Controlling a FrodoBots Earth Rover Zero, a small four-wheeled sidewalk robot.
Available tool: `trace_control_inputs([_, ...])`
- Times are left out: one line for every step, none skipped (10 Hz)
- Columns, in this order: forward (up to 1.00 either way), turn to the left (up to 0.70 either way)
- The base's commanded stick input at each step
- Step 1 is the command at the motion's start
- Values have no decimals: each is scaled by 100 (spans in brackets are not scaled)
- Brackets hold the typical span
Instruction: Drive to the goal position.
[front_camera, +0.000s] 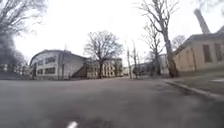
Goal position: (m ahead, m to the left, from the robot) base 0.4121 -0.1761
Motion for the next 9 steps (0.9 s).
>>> trace_control_inputs([100,-23])
trace_control_inputs([100,-34])
trace_control_inputs([100,-40])
trace_control_inputs([100,-40])
trace_control_inputs([100,-40])
trace_control_inputs([100,-40])
trace_control_inputs([100,-40])
trace_control_inputs([100,-40])
trace_control_inputs([100,-40])
